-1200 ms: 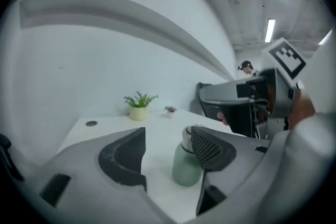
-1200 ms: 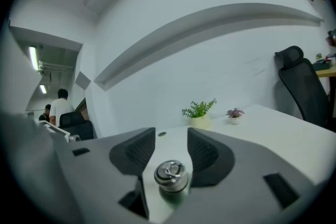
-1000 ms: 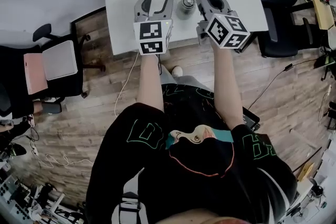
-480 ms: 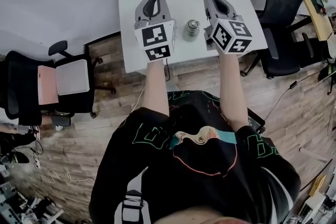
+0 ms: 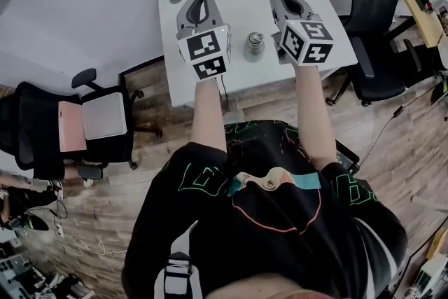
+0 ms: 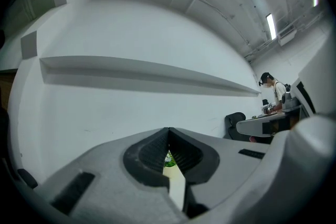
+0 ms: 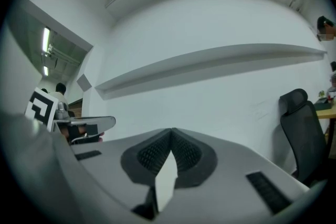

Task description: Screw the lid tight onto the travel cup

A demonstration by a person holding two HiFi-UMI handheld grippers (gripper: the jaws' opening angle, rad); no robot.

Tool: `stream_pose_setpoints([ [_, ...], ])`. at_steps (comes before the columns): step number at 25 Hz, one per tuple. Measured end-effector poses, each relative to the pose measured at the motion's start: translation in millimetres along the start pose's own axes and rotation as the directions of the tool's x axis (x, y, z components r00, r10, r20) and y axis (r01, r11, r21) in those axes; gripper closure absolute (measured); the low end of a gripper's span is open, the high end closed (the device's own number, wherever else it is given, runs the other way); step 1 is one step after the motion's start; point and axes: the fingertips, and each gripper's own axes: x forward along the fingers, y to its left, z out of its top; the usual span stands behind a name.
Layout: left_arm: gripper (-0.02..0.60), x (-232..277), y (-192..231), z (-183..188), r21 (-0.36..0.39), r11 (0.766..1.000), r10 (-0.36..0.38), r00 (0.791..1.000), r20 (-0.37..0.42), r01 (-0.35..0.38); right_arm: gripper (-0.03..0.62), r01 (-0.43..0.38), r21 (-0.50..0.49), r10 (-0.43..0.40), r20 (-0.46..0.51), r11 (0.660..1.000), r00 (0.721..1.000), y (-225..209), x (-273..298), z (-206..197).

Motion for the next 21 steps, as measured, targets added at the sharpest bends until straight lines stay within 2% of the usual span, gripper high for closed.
stream_pose_setpoints([
  [11,0.578,10,-5,-8,-0.016,1.000,-0.025,1.000,-0.003,0.025,0.589,-0.014,-0.022,0.014,-0.017,1.000,1.000,-2,10,-5],
  [21,0.578,22,4,-21,-0.049,0.999,-0.018,1.000,-0.017,0.017,0.589,-0.024,-0.041,0.022,-0.036,0.999,0.999,-7,26,-10],
])
